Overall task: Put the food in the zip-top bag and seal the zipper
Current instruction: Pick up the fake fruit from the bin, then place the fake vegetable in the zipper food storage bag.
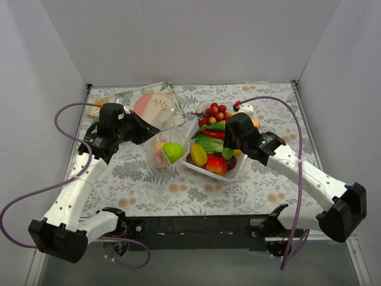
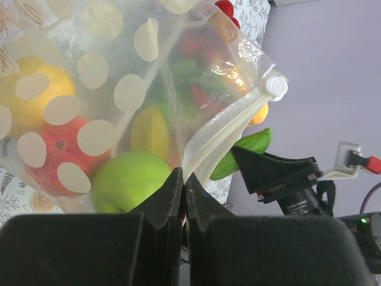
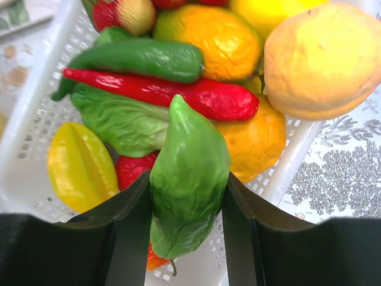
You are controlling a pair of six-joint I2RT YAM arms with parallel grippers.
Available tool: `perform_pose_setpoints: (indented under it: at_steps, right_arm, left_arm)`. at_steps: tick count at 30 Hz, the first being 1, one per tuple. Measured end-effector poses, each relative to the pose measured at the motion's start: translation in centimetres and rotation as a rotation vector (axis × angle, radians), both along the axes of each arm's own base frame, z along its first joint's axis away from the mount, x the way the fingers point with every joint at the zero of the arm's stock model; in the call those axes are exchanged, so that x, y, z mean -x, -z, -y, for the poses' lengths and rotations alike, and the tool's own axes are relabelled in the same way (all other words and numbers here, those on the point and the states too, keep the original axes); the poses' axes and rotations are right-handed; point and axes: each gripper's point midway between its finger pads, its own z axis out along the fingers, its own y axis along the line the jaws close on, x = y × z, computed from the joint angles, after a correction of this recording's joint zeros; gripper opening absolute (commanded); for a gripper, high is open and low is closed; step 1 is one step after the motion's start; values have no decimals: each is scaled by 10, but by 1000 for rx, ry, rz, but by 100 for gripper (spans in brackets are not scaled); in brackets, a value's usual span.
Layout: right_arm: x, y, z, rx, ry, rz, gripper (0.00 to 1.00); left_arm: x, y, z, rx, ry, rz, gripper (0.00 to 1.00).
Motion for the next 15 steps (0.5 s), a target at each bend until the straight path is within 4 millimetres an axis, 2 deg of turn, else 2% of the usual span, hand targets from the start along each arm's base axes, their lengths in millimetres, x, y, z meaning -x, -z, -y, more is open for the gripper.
perform_pose_setpoints:
  at_steps: [5, 8, 11, 15]
  right_arm:
    - [-8, -40, -9, -53, -24, 79, 9]
    - [-13, -68, -21, -99, -55, 139, 9]
    - [-12, -99, -48, -169, -121, 210, 9]
    - [-3, -137, -97, -254, -234, 306, 9]
  left_arm:
    - [1, 10, -1, 51, 12, -47, 0]
    - [3, 10, 1, 69, 24, -57, 0]
    - [3, 7, 3, 87, 34, -55, 0]
    - [1, 7, 6, 103, 41, -56, 0]
